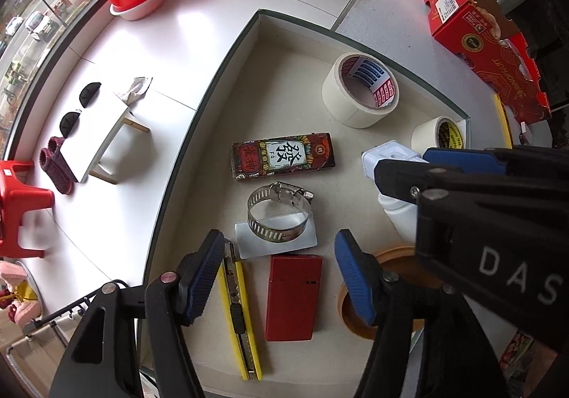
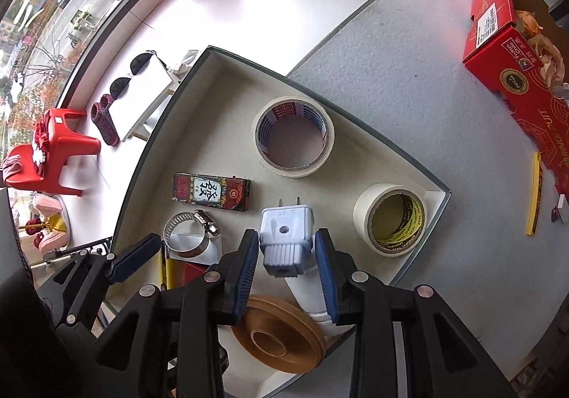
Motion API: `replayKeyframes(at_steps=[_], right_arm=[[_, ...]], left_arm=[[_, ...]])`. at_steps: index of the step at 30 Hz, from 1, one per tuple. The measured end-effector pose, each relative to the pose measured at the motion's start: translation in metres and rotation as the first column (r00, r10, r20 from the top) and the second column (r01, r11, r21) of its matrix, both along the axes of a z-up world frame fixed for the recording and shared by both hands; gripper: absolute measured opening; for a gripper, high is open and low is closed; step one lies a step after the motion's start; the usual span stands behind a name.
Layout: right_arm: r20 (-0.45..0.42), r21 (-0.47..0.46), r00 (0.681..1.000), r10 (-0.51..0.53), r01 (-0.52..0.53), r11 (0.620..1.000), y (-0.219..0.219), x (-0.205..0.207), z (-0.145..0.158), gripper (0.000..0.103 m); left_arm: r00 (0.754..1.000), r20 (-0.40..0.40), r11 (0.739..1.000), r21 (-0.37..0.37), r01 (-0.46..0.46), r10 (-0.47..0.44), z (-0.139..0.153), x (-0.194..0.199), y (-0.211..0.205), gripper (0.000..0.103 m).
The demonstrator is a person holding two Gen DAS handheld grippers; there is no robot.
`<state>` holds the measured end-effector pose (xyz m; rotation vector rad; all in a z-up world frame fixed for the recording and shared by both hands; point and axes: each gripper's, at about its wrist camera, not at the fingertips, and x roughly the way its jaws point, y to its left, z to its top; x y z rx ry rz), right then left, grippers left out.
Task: Organize rigid objects
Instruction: 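Lower and open both grippers to release the clamp and plug into the tray, then move both open grippers back toward the white bottle and remaining clamp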
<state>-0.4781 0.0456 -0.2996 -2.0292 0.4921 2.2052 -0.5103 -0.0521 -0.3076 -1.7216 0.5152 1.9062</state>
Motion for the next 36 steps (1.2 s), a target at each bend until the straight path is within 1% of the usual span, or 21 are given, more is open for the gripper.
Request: replayKeyframes(at_steps=[1,2,3,4,6,7,10,15,19,30,36], right_arm=[[0.002,0.006,1.000,-0.003,0.003,1.000,0.001,0.001,0.001,0.072],[-0.009,0.018,1.000,-0.011,0.012,1.000,0.003,0.004,0.004,0.086],[-0.029,0.028,0.999,-0.018,0.019,0.999,0.005,0.006,0.008,0.087],[-0.033,0.031,0.999,-0.018,0.019,0.999,0.006,0.008,0.010,0.087],[-0.019,0.023,1.000,-0.010,0.011,1.000,0.006,0.012,0.011,0.087],[-0.019,0.017,1.000,-0.010,0.011,1.000,0.007,0.014,0.012,0.087],[-0.016,0.013,1.000,-0.026,0.026,1.000,0.009,0.024,0.015,0.087],[-0.001,-0.022,0.999,-0.055,0.054,0.998,0.009,0.040,0.019,0.087],[0.000,-0.026,0.998,-0.061,0.061,0.998,0.007,0.051,0.023,0.087],[-0.037,-0.045,0.997,-0.069,0.068,0.997,-0.003,0.071,0.040,0.087],[-0.050,-0.051,0.997,-0.057,0.054,0.997,-0.008,0.085,0.046,0.087]], left_arm=[[1.000,-0.001,1.000,0.010,-0.009,0.009,0.002,-0.001,-0.002,0.083],[1.000,0.008,1.000,0.008,-0.010,0.010,0.003,0.000,-0.002,0.084],[1.000,0.020,1.000,-0.008,-0.004,0.004,0.001,0.000,-0.001,0.086],[1.000,0.025,1.000,-0.021,0.003,-0.002,0.000,0.001,-0.001,0.089],[1.000,0.014,0.999,-0.030,0.015,-0.015,0.000,0.005,-0.001,0.097],[1.000,0.004,0.999,-0.035,0.018,-0.018,0.001,0.008,-0.002,0.103],[1.000,0.015,0.999,-0.040,0.019,-0.018,0.001,0.014,-0.005,0.103],[1.000,0.025,0.999,-0.054,-0.008,0.010,0.002,0.021,-0.013,0.103],[1.000,0.022,0.998,-0.061,-0.010,0.011,0.007,0.027,-0.018,0.103],[1.000,0.001,0.996,-0.091,-0.013,0.014,0.026,0.038,-0.027,0.103],[1.000,-0.011,0.994,-0.111,0.005,-0.006,0.032,0.048,-0.029,0.103]])
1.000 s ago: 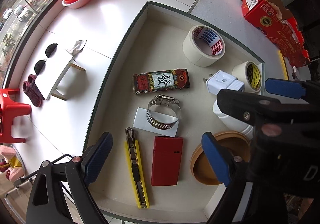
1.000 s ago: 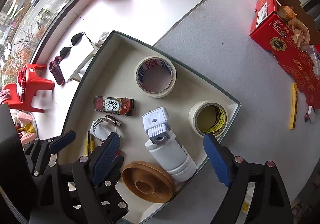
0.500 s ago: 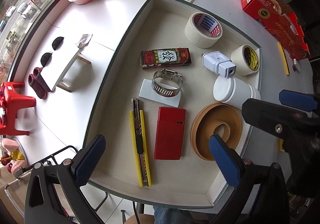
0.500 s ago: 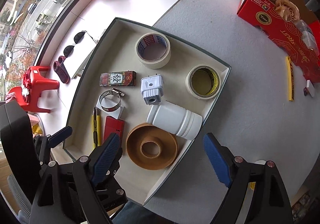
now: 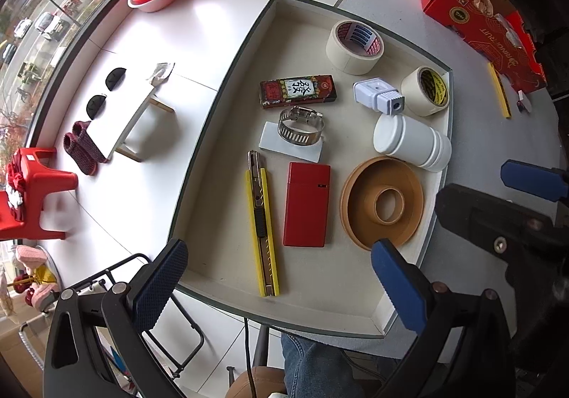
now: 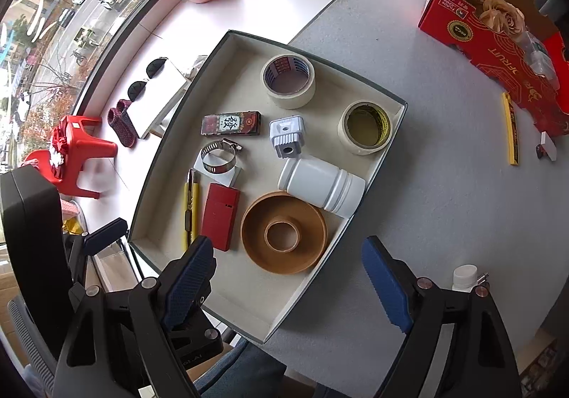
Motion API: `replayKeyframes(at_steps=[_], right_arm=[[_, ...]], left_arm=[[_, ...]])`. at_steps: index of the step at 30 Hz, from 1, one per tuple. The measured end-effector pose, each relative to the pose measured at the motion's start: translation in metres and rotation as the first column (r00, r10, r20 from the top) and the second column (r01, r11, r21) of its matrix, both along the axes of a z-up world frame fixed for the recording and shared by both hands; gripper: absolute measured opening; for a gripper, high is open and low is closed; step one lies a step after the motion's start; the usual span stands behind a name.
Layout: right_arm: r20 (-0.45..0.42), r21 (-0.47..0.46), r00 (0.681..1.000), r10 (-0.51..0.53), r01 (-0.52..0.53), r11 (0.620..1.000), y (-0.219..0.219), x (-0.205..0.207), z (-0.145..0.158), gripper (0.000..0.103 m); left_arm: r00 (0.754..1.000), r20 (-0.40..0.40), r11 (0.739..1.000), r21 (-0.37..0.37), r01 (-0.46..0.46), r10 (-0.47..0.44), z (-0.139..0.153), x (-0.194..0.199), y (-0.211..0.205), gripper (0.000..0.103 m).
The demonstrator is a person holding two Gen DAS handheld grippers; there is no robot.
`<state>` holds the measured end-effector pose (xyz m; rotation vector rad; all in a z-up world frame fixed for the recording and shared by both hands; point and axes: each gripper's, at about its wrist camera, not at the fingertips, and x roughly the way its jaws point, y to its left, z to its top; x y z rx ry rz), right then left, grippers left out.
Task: Organize rigid objects
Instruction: 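Move both open grippers back toward the white bottle and remaining clamp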
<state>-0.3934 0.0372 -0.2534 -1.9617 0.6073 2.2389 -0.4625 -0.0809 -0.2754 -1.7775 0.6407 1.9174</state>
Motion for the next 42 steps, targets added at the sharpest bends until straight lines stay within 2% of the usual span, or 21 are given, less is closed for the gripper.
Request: replayKeyframes(at_steps=[10,22,30,35,42], right_arm=[[-0.018,0.029,0.999,0.026,-0.026,0.999,-0.003,0.028,0.010,0.087],[-0.107,0.060,0.994,0.031,-0.025,0.998,0.008,0.048,0.037,0.087],[-0.142,0.051,0.990,0.019,-0.012,0.999,0.020,0.056,0.043,0.087],[-0.148,0.036,0.989,-0.012,0.018,0.999,0.033,0.067,0.042,0.087],[-0.124,-0.006,0.985,-0.117,0.117,0.993,0.062,0.093,0.028,0.087]], left_arm=[[1.000,-0.020,1.000,-0.016,0.022,-0.023,0.012,0.016,0.006,0.103],[0.997,-0.073,0.999,-0.007,0.033,-0.034,0.031,0.029,0.021,0.103],[0.993,-0.101,0.998,-0.017,0.059,-0.060,0.040,0.040,0.033,0.103],[0.989,-0.110,0.995,-0.033,0.099,-0.102,0.041,0.050,0.046,0.103],[0.976,-0.087,0.979,-0.064,0.194,-0.199,0.031,0.072,0.072,0.103]])
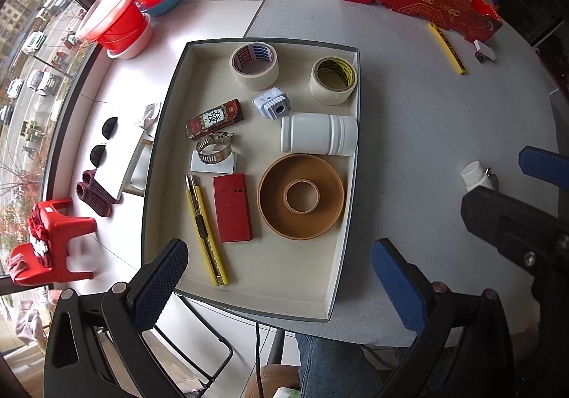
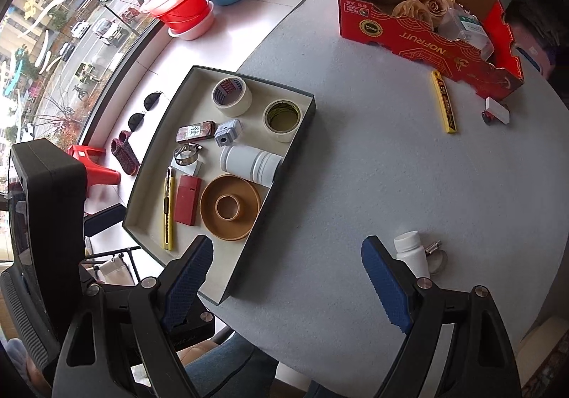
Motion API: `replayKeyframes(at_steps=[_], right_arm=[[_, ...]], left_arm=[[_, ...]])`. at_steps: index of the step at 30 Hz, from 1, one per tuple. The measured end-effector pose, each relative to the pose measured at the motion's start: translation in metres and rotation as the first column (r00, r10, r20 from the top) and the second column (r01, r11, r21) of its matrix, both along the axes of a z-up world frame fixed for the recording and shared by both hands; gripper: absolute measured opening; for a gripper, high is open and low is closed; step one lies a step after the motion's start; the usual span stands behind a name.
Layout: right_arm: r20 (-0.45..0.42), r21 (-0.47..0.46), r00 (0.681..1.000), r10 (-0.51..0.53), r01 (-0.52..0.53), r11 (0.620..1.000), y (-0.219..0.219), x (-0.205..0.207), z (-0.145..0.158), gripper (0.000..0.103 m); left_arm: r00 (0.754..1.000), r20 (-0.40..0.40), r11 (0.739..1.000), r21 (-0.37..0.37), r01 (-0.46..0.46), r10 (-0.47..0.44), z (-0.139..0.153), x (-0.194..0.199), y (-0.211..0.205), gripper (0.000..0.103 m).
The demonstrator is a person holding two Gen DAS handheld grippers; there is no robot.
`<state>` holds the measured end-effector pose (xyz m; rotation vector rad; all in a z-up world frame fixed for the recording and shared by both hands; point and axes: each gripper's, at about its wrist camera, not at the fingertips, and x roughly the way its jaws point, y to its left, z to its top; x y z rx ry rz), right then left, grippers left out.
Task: Organize rigid objects
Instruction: 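Move both open grippers back toward the white bottle and remaining clamp, then grasp the white pill bottle with the left gripper while the right grasps the hose clamp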
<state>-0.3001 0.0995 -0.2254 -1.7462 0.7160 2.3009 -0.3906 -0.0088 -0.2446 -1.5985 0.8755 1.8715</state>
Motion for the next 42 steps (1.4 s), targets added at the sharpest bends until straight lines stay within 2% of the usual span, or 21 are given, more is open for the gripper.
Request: replayKeyframes(at_steps=[5,8,11,15,19,23,27,34,38,42], right_arm=[[0.037,-0.035,0.994,-0.106,0.107,0.994,0.028,0.031,-0.018,0.087],[0.072,-0.049,0.977,-0.200,0.204,0.978,0.052,0.060,-0.032,0.087],[0.117,-0.058,0.941,-0.317,0.325,0.944,0.079,0.098,-0.050,0.087],[0.192,-0.073,0.867,-0.460,0.480,0.874,0.107,0.155,-0.075,0.087],[0.262,-0.083,0.795,-0.547,0.584,0.808,0.121,0.203,-0.095,0.087],[0.299,-0.091,0.760,-0.577,0.624,0.776,0.125,0.229,-0.108,0.087],[0.313,-0.093,0.762,-0.566,0.618,0.781,0.124,0.238,-0.113,0.087],[0.326,-0.096,0.774,-0.543,0.598,0.795,0.124,0.230,-0.116,0.087],[0.314,-0.100,0.793,-0.522,0.574,0.813,0.124,0.215,-0.115,0.087],[0.287,-0.075,0.829,-0.480,0.519,0.852,0.128,0.184,-0.114,0.087]], left_arm=[[0.996,0.042,0.997,-0.016,0.077,-0.076,-0.013,0.020,0.026,0.103],[0.988,0.061,0.989,-0.029,0.146,-0.144,-0.022,0.037,0.044,0.103],[0.974,0.085,0.976,-0.025,0.215,-0.212,-0.031,0.057,0.065,0.103],[0.954,0.124,0.961,-0.016,0.276,-0.272,-0.047,0.083,0.093,0.103],[0.954,0.210,0.977,0.026,0.212,-0.213,-0.063,0.096,0.122,0.103],[0.960,0.240,0.989,0.062,0.132,-0.143,-0.075,0.101,0.146,0.103],[0.966,0.225,0.991,0.073,0.112,-0.125,-0.086,0.108,0.165,0.103],[0.973,0.203,0.993,-0.008,0.114,-0.110,-0.112,0.105,0.159,0.103],[0.978,0.187,0.994,-0.036,0.099,-0.090,-0.119,0.088,0.148,0.103],[0.979,0.170,0.992,-0.026,0.122,-0.116,-0.121,0.079,0.151,0.103]])
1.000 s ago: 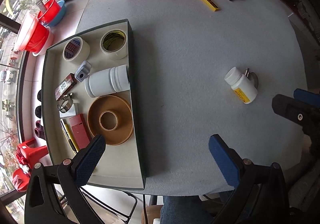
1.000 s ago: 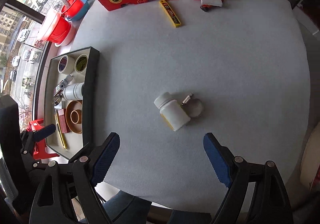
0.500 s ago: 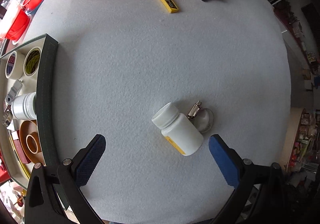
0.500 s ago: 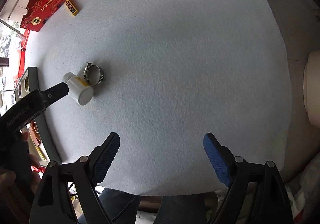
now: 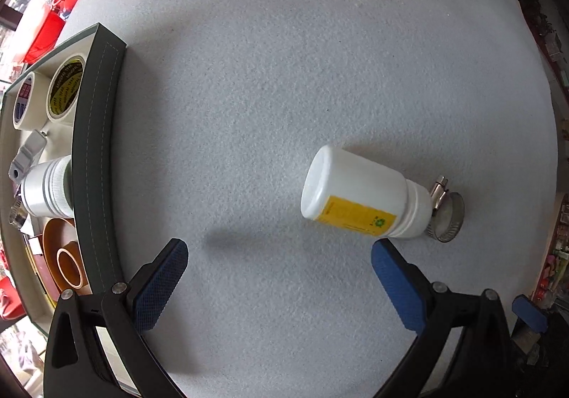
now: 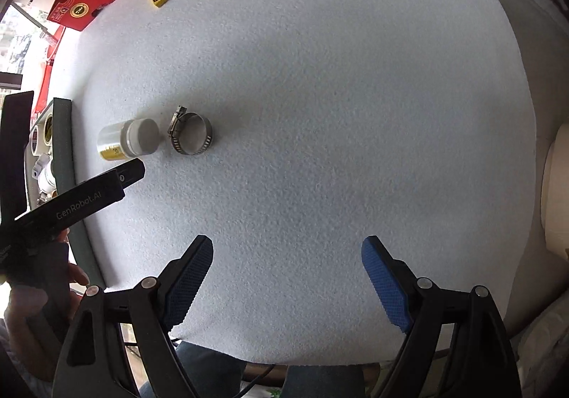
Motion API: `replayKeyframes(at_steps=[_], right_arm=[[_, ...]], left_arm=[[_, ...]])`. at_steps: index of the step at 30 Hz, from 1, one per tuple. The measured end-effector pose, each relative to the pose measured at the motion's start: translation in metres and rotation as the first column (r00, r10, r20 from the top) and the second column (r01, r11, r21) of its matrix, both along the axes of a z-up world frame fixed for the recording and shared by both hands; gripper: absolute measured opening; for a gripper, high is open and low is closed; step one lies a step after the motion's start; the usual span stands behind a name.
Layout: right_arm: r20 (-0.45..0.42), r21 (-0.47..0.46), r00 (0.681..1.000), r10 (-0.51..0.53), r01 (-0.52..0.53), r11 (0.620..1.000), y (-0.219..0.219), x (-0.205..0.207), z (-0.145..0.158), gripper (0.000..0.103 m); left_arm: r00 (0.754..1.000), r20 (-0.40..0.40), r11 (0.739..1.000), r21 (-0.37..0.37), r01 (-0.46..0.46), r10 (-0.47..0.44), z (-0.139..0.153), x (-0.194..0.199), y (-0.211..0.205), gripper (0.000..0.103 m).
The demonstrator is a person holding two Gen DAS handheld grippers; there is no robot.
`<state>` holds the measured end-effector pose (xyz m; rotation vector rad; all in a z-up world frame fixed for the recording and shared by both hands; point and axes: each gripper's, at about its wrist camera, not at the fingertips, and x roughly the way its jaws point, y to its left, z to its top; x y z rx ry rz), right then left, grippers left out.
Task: Organize rigid objects
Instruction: 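Grasp the white pill bottle with the left gripper while the right grasps the hose clamp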
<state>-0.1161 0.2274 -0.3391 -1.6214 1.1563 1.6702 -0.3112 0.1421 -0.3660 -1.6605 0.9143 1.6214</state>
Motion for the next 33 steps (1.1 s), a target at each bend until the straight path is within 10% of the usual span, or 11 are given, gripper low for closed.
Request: replayKeyframes(at_steps=[6,14,25,33], right_arm=[[-0.002,0.078,0.988,0.152,-0.152,0.985,0.004,-0.048,0.000,0.087],[-0.009,0.052,0.993,0.117,-0.116,0.992,0.015,-0.035,0.004,0.087],[-0.008,0.027,0.999,0.044,-0.044,0.999,0.037,-0.003,0.006,0.087],[-0.018,0.050,0.996,0.086,-0.085,0.995,0.032,-0.006,0.003,0.087]], left_arm=[[0.997,-0.026,0.997,0.031,0.075,-0.074,0.001,0.002,0.024,0.103],[0.992,0.106,0.988,0.133,-0.084,0.070,0.024,-0.019,0.031,0.103],[0.976,-0.041,0.969,0.122,0.216,-0.213,0.014,0.012,0.103,0.103],[0.970,-0.148,0.976,0.072,0.204,-0.191,0.004,-0.016,0.090,0.103]])
